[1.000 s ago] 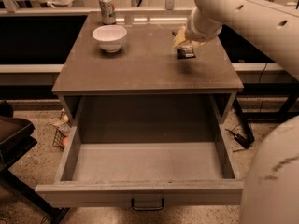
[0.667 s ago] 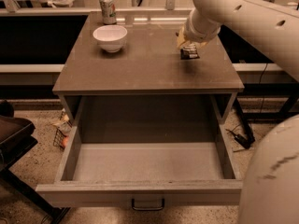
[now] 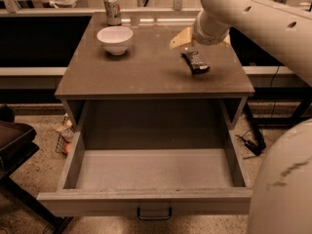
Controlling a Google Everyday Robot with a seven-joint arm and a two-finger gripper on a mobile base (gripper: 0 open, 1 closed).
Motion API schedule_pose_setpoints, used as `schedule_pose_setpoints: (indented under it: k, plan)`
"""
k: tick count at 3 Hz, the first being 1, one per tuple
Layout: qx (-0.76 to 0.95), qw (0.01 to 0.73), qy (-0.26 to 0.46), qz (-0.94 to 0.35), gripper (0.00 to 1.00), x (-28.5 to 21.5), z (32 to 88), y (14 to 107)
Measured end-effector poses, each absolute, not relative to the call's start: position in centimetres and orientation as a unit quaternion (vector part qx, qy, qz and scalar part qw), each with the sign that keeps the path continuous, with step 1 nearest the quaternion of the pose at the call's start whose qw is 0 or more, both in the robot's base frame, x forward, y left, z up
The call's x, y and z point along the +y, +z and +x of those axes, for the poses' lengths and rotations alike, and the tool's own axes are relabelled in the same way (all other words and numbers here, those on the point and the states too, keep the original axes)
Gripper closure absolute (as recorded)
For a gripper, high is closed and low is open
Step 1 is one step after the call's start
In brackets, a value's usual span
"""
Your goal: Pick rxbar chocolate from top drawer and place on counter
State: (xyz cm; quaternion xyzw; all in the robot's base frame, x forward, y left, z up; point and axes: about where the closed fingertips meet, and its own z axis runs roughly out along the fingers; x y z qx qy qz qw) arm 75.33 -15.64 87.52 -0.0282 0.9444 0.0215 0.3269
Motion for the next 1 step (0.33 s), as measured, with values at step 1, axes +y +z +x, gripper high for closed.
schedule_pose_setpoints:
  k: [1]
  plan:
    - [0.944,0.327,0.021,-0.028,0.00,-15.64,75.33,87.52]
